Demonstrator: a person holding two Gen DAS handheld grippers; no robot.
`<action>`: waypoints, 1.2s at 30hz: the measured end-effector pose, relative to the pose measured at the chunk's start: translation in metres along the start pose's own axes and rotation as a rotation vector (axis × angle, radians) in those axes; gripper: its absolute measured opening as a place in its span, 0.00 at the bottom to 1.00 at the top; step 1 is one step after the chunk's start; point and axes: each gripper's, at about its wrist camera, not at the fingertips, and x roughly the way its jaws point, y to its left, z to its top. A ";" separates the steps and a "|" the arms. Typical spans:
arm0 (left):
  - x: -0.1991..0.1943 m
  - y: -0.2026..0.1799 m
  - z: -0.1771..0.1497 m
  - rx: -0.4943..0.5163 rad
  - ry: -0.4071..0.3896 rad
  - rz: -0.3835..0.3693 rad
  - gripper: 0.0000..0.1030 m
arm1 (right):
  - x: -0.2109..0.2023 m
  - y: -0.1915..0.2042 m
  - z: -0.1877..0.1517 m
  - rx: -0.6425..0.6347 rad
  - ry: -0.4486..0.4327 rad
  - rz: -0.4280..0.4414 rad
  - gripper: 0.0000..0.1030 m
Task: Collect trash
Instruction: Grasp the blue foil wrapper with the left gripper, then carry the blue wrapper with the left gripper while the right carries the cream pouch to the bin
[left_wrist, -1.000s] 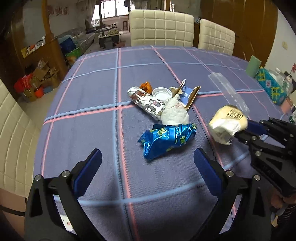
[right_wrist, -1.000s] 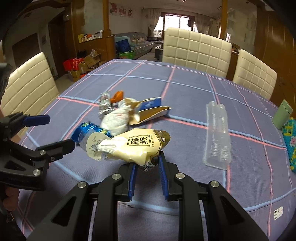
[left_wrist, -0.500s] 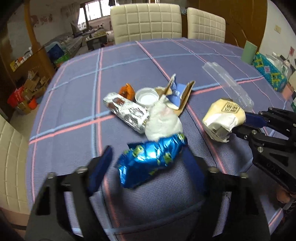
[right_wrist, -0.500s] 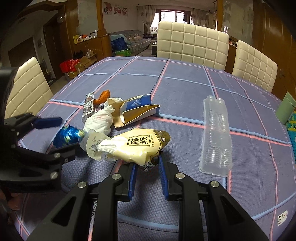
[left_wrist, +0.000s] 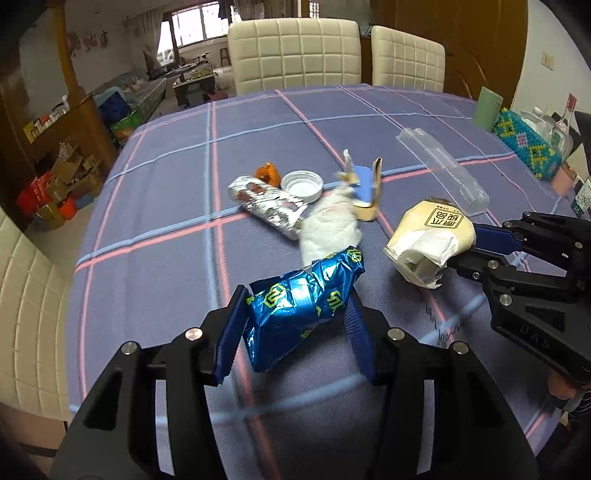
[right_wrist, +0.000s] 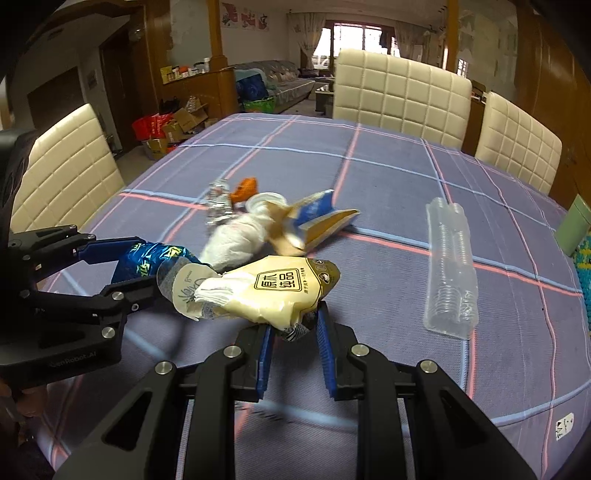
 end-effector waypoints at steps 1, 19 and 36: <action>-0.003 0.002 -0.003 -0.005 0.001 0.002 0.51 | -0.002 0.003 0.001 -0.006 -0.002 0.001 0.21; -0.068 0.058 -0.050 -0.110 -0.065 0.087 0.53 | -0.031 0.083 0.014 -0.153 -0.044 0.030 0.21; -0.102 0.158 -0.104 -0.279 -0.064 0.251 0.53 | -0.007 0.176 0.047 -0.312 -0.054 0.124 0.21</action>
